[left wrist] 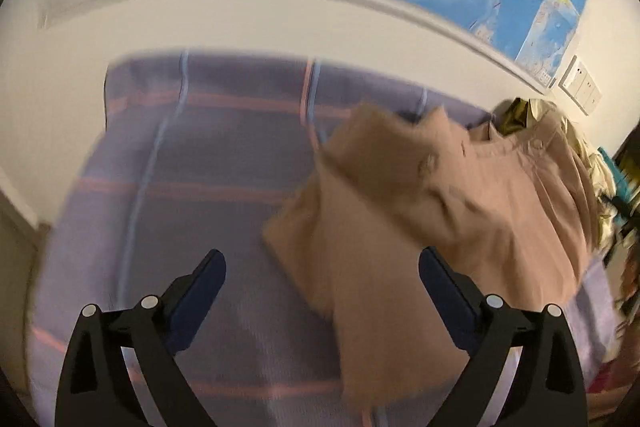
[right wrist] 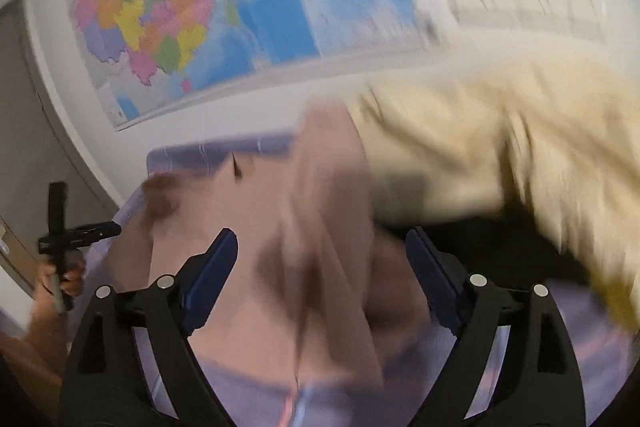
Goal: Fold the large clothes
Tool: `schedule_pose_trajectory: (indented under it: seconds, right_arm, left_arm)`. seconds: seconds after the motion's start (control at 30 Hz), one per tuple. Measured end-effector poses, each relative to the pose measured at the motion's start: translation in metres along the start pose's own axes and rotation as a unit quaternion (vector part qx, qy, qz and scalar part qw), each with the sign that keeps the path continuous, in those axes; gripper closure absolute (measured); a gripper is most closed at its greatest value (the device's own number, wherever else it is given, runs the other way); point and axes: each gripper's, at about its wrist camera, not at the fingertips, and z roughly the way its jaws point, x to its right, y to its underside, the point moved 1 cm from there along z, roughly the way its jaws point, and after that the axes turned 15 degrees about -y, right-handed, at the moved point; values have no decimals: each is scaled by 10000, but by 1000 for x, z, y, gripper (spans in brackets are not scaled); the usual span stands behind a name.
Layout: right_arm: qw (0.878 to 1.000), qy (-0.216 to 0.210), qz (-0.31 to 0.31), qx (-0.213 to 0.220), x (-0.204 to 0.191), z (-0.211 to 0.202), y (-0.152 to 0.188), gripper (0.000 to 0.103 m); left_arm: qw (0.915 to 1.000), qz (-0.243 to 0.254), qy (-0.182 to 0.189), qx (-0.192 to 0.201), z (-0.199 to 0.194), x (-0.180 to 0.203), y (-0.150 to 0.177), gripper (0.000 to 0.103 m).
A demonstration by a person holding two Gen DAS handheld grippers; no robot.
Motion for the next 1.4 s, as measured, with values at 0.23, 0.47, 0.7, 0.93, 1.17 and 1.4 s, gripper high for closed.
schedule_pose_trajectory:
  seconds: [0.23, 0.47, 0.7, 0.93, 1.17, 1.4]
  right_arm:
    - [9917, -573, 958, -642, 31, 29, 64, 10]
    - [9865, -1110, 930, -769, 23, 68, 64, 49]
    - [9754, -1990, 801, -506, -17, 14, 55, 86]
    - [9748, -1855, 870, -882, -26, -31, 93, 83]
    - [9864, -472, 1212, -1004, 8, -29, 101, 35]
    - [9983, 330, -346, -322, -31, -31, 51, 17]
  left_arm:
    - [9956, 98, 886, -289, 10, 23, 38, 7]
    - [9965, 485, 655, -167, 19, 69, 47, 26]
    - [9937, -5, 1102, -211, -23, 49, 45, 83]
    - [9857, -121, 1532, -693, -45, 32, 99, 75]
    - [9997, -49, 250, -48, -55, 25, 92, 27]
    - [9936, 947, -337, 519, -46, 78, 44, 17]
